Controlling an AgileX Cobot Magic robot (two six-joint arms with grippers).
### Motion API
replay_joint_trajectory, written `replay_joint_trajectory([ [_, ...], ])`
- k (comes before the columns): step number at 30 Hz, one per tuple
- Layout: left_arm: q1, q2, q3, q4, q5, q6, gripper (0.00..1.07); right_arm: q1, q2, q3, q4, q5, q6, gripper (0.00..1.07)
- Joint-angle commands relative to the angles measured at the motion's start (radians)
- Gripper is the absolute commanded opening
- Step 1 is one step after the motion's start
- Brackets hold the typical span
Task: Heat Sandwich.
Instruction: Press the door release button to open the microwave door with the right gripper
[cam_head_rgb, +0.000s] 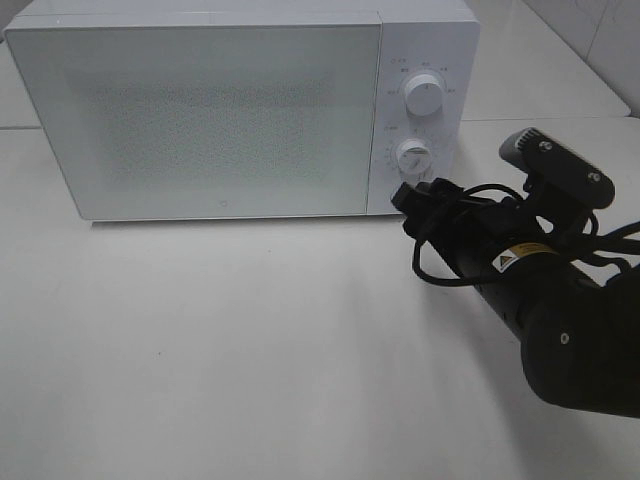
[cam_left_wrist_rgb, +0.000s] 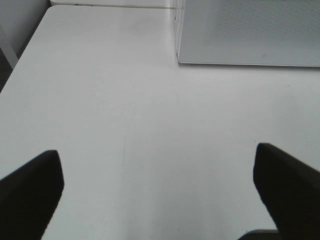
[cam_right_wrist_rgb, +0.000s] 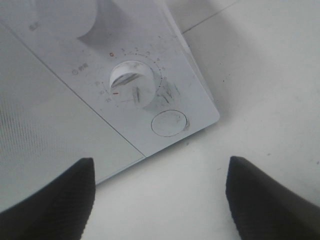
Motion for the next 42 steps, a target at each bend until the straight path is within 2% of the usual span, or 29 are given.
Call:
replay_joint_trajectory([
  [1, 0.0, -0.021, 0.002, 0.0, -0.008, -0.003, 0.98, 0.003, 0.0, -0.01, -0.009, -0.002, 0.287, 0.7],
  [2, 0.0, -0.021, 0.002, 0.0, -0.008, -0.003, 0.98, 0.003, 0.0, -0.01, -0.009, -0.002, 0.287, 0.7],
  [6, 0.0, -0.021, 0.002, 0.0, -0.008, -0.003, 0.98, 0.003, 0.0, -0.01, -0.012, 0.005, 0.61, 0.63],
  [7, 0.0, -0.021, 0.002, 0.0, -0.008, -0.003, 0.98, 0.003, 0.0, -0.01, -0.012, 0.005, 0.61, 0.63],
  [9, 0.0, -0.021, 0.002, 0.0, -0.008, -0.003, 0.98, 0.003, 0.0, -0.01, -0.012, 0.006, 0.72, 0.58],
  [10, 0.0, -0.021, 0.002, 0.0, -0.008, -0.003, 0.98, 0.003, 0.0, -0.01, -0.012, 0.006, 0.831, 0.52],
  [12, 0.0, -0.021, 0.002, 0.0, -0.008, -0.003, 0.98, 0.003, 0.0, -0.01, -0.012, 0.006, 0.872, 0.5],
  [13, 0.0, -0.021, 0.002, 0.0, -0.008, -0.003, 0.98, 0.003, 0.0, -0.01, -0.012, 0.006, 0.913, 0.46],
  [15, 0.0, -0.021, 0.002, 0.0, -0.008, -0.003, 0.98, 0.003, 0.0, -0.01, -0.012, 0.021, 0.951, 0.31],
  [16, 0.0, -0.021, 0.002, 0.0, -0.008, -0.003, 0.98, 0.003, 0.0, -0.01, -0.012, 0.021, 0.951, 0.31],
  [17, 0.0, -0.021, 0.002, 0.0, -0.008, -0.003, 0.98, 0.003, 0.0, -0.01, -0.012, 0.028, 0.951, 0.25],
  [18, 0.0, -0.021, 0.002, 0.0, -0.008, -0.003, 0.98, 0.001, 0.0, -0.01, -0.011, 0.05, 0.951, 0.14],
  [20, 0.0, -0.021, 0.002, 0.0, -0.008, -0.003, 0.98, 0.0, 0.0, -0.01, -0.011, 0.052, 0.95, 0.04],
  [22, 0.0, -0.021, 0.002, 0.0, -0.008, -0.003, 0.98, 0.0, 0.0, -0.01, -0.011, 0.05, 0.95, 0.0],
  [37, 0.0, -0.021, 0.002, 0.0, -0.008, -0.003, 0.98, 0.0, 0.043, -0.047, -0.021, 0.053, 0.937, 0.0],
  [42, 0.0, -0.021, 0.002, 0.001, -0.008, -0.003, 0.98, -0.052, 0.08, -0.096, -0.094, 0.099, 0.944, 0.0],
])
